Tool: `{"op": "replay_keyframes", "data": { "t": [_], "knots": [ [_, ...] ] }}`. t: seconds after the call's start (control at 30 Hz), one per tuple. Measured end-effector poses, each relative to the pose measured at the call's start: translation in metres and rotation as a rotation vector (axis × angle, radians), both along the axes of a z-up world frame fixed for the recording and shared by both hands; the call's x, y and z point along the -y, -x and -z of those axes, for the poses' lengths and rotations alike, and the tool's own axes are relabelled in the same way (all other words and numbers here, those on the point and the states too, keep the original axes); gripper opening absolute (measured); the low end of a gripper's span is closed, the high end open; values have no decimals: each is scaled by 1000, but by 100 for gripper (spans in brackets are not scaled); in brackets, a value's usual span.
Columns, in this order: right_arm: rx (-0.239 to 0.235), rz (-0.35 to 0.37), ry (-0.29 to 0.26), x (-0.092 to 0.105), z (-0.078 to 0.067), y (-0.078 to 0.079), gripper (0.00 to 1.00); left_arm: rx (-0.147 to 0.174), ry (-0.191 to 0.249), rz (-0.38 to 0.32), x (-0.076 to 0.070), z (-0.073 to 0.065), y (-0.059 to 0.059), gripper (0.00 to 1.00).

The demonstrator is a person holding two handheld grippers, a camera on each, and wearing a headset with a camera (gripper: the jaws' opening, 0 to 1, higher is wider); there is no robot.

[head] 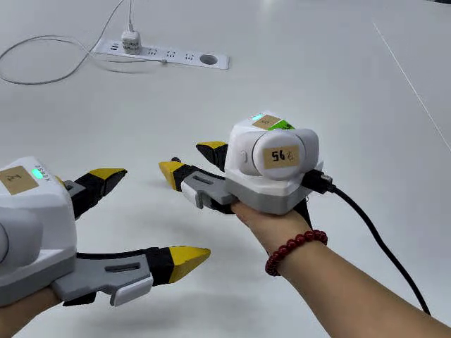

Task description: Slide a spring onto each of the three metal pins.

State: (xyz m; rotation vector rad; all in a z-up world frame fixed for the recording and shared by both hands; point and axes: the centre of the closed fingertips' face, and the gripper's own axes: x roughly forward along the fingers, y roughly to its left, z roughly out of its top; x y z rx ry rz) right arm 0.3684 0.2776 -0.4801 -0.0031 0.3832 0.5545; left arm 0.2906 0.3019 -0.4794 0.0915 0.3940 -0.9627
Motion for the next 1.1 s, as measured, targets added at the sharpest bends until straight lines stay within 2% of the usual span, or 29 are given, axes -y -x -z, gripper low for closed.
{"op": "replay_keyframes", "data": {
  "t": [0.23,0.37,1.1],
  "knots": [
    [-17,14,-2,16,-5,8,48,2,-12,4,0,0,2,95],
    [-23,11,33,26,-2,14,50,2,-13,4,1,-1,3,95],
    [-69,19,67,79,-1,52,54,0,-39,20,6,2,5,89]
  ]
}}
